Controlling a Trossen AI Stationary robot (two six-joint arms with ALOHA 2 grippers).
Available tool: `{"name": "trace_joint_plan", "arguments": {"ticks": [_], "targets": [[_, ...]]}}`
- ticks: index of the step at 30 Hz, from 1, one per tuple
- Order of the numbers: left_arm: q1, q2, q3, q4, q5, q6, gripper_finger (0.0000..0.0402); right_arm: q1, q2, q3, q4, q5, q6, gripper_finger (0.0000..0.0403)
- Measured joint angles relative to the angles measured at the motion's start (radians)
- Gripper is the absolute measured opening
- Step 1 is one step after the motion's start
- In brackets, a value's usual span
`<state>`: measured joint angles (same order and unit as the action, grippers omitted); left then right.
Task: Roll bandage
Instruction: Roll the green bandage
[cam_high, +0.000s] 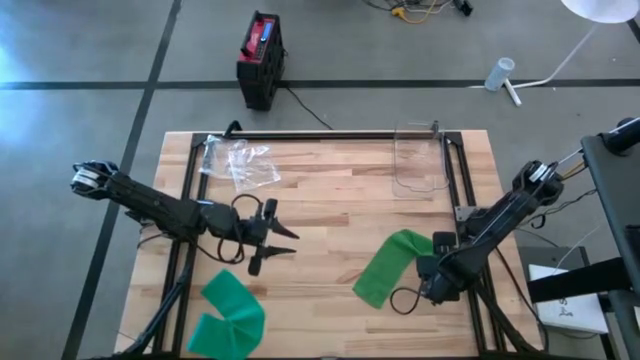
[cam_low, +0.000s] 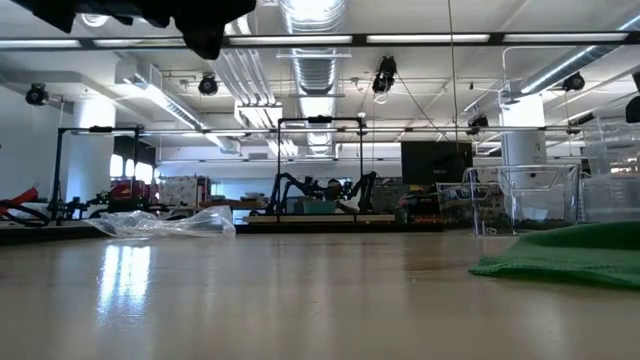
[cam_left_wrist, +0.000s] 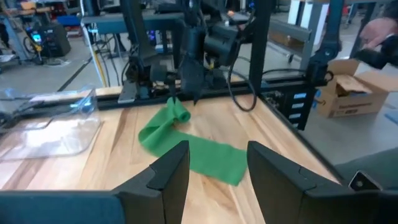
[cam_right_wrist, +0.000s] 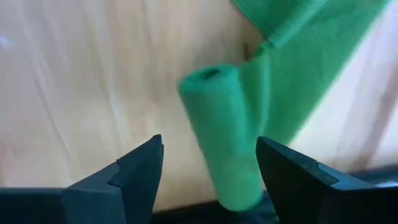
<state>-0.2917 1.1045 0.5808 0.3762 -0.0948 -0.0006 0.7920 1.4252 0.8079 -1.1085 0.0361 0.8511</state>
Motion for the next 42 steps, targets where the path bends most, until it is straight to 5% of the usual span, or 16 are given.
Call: {"name": "trace_joint_plan", "arguments": {"ticks": [16, 22, 32, 42], "targets": [[-0.014, 0.008, 0.014, 0.015, 0.000, -0.012, 0.0153, 0.000, 0.027, -0.131, 0.171, 0.003, 0.025, 0.0218], [-0.028, 0.060, 0.007, 0.089, 0.035, -0.012, 0.0153, -0.004, 0.025, -0.116, 0.168, -0.013, 0.012, 0.0177], [-0.026, 0.211, 0.064, 0.114, 0.027, 0.003, 0.0153, -0.079, 0.023, 0.112, -0.024, -0.045, -0.078, 0.0031], [-0.017, 0.451, 0.330, 0.119, 0.026, 0.136, 0.0153, -0.280, 0.032, 0.346, -0.049, -0.034, -0.263, 0.0049]]}}
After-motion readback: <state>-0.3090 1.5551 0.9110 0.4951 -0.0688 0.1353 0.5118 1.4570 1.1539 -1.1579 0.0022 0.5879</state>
